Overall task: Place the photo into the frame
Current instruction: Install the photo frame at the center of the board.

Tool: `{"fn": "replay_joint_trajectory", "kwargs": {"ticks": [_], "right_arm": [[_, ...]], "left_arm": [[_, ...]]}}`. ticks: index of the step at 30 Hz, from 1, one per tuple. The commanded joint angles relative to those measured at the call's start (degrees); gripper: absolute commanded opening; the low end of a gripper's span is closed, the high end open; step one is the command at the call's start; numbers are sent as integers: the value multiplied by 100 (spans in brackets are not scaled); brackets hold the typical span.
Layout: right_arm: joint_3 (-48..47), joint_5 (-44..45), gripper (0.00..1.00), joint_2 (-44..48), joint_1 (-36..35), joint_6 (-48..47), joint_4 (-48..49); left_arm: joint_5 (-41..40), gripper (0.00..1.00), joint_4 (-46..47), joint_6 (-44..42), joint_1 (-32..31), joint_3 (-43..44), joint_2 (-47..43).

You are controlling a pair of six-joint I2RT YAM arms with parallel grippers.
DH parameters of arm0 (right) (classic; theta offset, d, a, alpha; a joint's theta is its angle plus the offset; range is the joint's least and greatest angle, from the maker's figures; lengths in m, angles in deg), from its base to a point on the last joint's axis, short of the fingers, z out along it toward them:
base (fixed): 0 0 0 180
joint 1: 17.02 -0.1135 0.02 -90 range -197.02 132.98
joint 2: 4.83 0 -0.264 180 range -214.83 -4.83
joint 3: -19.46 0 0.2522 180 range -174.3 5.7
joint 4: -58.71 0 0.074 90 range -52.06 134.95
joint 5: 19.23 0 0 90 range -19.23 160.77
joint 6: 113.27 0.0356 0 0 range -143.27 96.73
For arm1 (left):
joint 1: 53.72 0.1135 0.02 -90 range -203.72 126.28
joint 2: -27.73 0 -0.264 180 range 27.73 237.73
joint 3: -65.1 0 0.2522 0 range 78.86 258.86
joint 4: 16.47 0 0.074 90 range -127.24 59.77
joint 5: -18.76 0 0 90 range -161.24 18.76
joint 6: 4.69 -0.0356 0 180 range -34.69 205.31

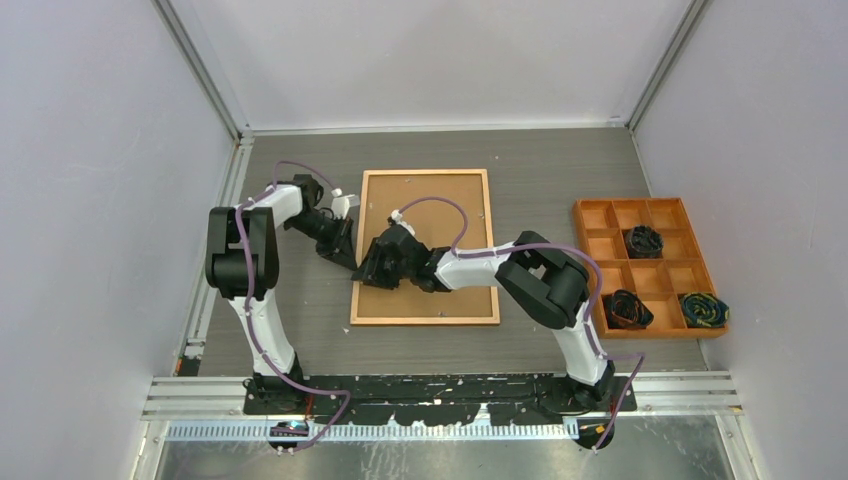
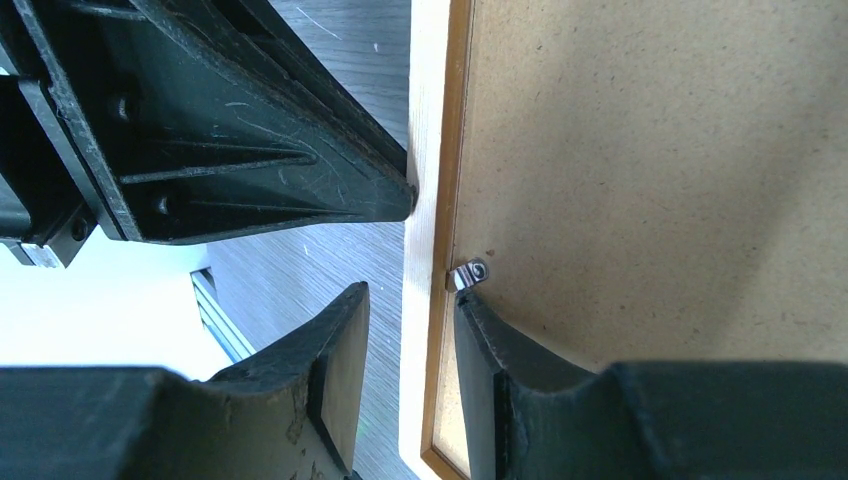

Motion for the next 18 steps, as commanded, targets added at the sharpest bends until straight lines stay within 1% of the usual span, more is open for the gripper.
{"fn": "replay_joint_trajectory", "kwargs": {"ticks": [1,11,18], "right_arm": [[-228,327,42,-145,-22,-126,29],[-383,327,41,-261,-20,-156,19],[-278,327,41,57,15,-240,27]], "left_arm": [[-292,10,70,-167,-30,-55,-7],[-292,9,70,-187,-46,-66,0],[-310,8,62,-198,-42,-48,-6]]}}
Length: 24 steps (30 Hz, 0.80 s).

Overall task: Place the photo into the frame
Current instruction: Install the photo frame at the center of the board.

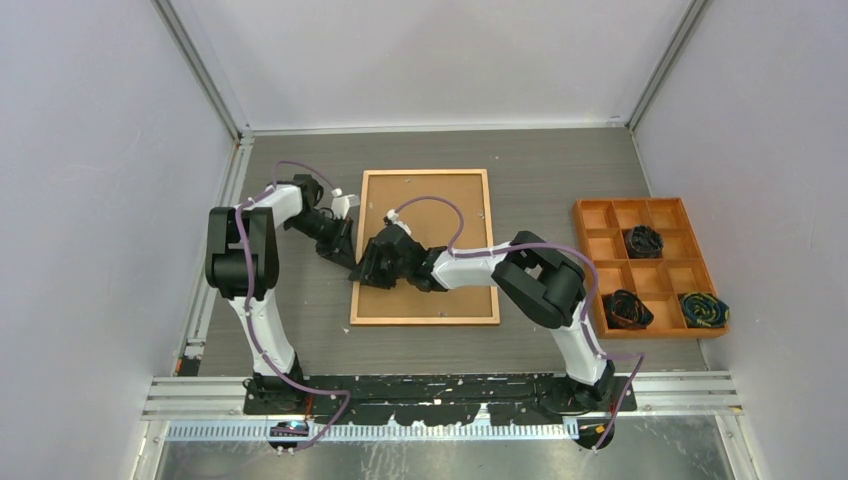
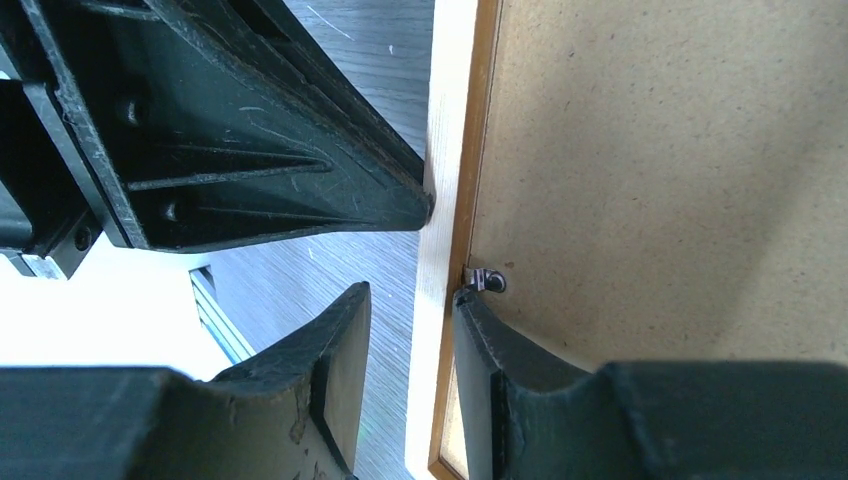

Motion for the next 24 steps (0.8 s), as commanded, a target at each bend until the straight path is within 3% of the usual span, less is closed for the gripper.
{"fn": "replay_joint_trajectory", "kwargs": {"ticks": [1,7,18,24], "right_arm": [[-18,331,42,293,81,-179,75],[407,335,45,964,200,-241,51],[613,125,46,668,162,72,328],[446,16,58,930,910,-222,115]], "left_arm": [[-325,8,58,-182,-35,-37,-13],[-338,7,48,-184,-26,-36,-56],[-333,6,21,-151,-20,25,-17],[-109,15,-214,-5,176,485,7]]}}
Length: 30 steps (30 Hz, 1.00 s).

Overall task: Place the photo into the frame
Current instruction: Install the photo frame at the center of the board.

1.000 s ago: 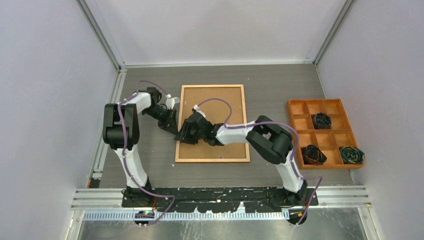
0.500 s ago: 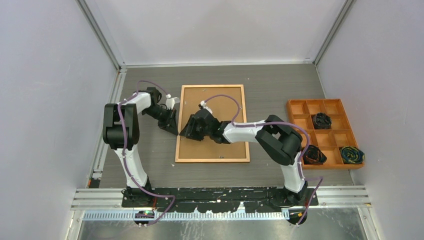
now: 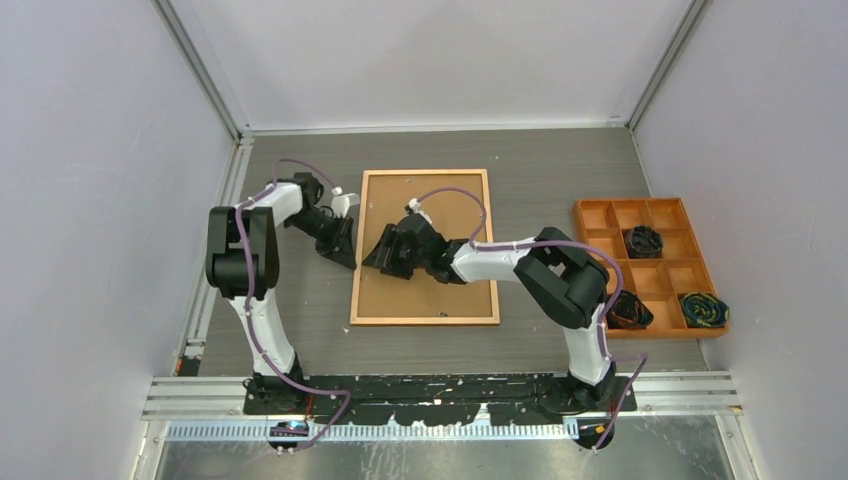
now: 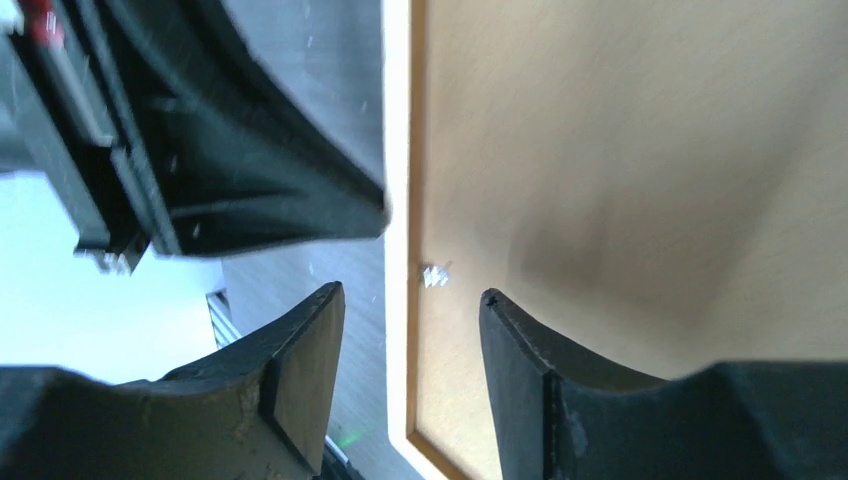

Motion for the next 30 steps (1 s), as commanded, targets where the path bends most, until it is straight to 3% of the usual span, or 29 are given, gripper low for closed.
{"fn": "replay_joint_trajectory", "kwargs": {"ticks": [1,5,9,13,18,22,30], "right_arm": [[-261,-64,59,246,730,-246,6],[-834,-478,57,-166,1286,-448,-148],[-1778,-872,51,-852,1613,-702,-503],[-2620,-1192,50,-1547,1818,-835,-804],[-3411,-1429,48,-2154,1866,-900,-988],[-3656,-1568,47,-2425,1862,-809,-946],[-4096,-1729,44,-2775,1781,-785,-1021]], "left_arm": [[-29,18,-160,47,170,573,50],[-29,36,-107,324,349,1173,337],[143,44,-175,560,328,1793,847],[295,42,-297,661,317,2200,1253],[417,33,-304,704,284,2364,1441],[441,24,-326,678,249,2396,1508],[423,22,-326,624,94,2361,1608]]}}
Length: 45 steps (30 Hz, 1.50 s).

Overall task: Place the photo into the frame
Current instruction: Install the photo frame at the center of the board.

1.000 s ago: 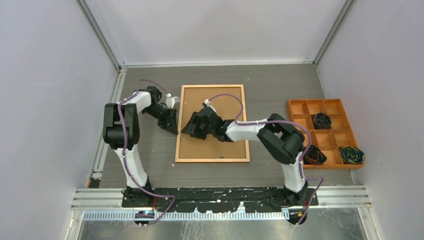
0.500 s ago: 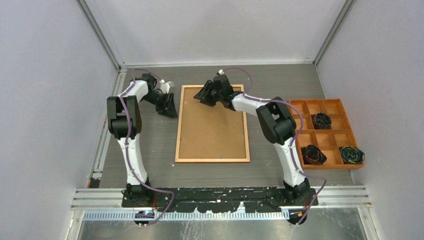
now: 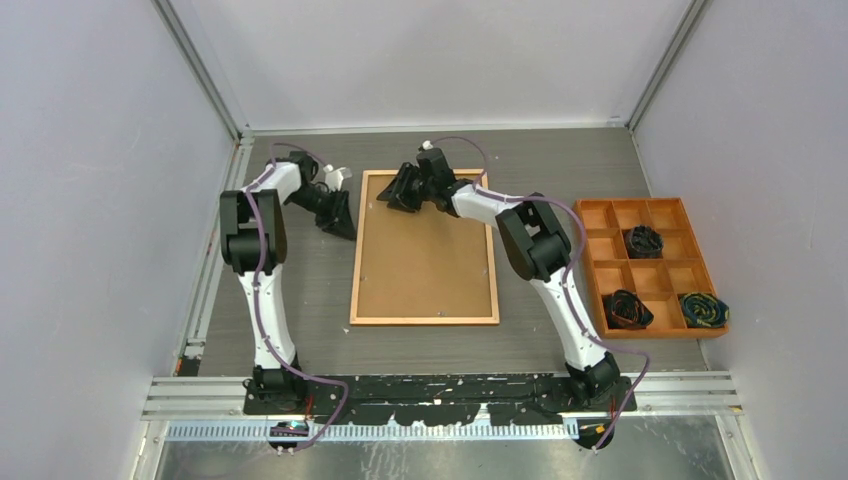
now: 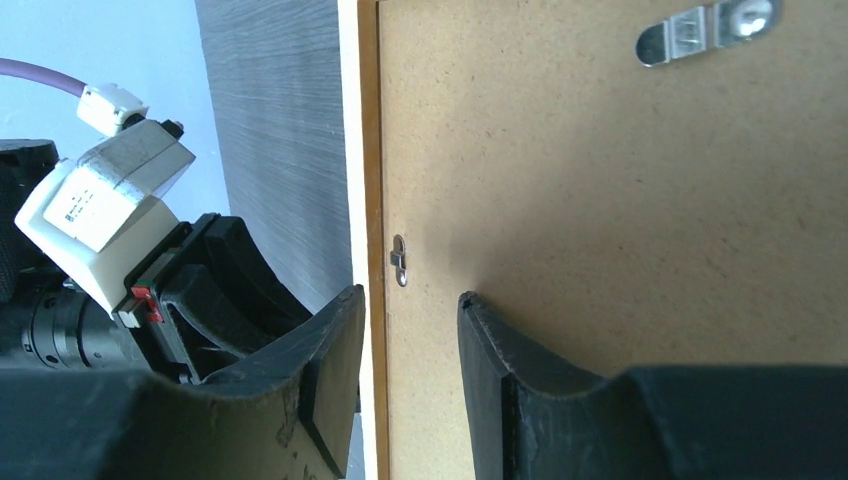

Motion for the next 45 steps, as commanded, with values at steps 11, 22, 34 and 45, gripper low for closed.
{"fn": "replay_joint_trajectory", "kwargs": {"ticks": [11,22,34,45], "right_arm": [[-915,-39,43,-523,-165,-269,-650],[-747,-57,41,-467,-198,-105,-575],[-527,-111,40,-390,-240,193,-84],[-721,-196,41,-331,-10,-73,-219]], "left_arm": [[21,21,18,-66,-491,30,-44],[-96,20,112,-89,-478,-165,-154],[-110,20,72,-167,-376,-222,-291],[-158,19,15,-216,-300,-261,-365]]}}
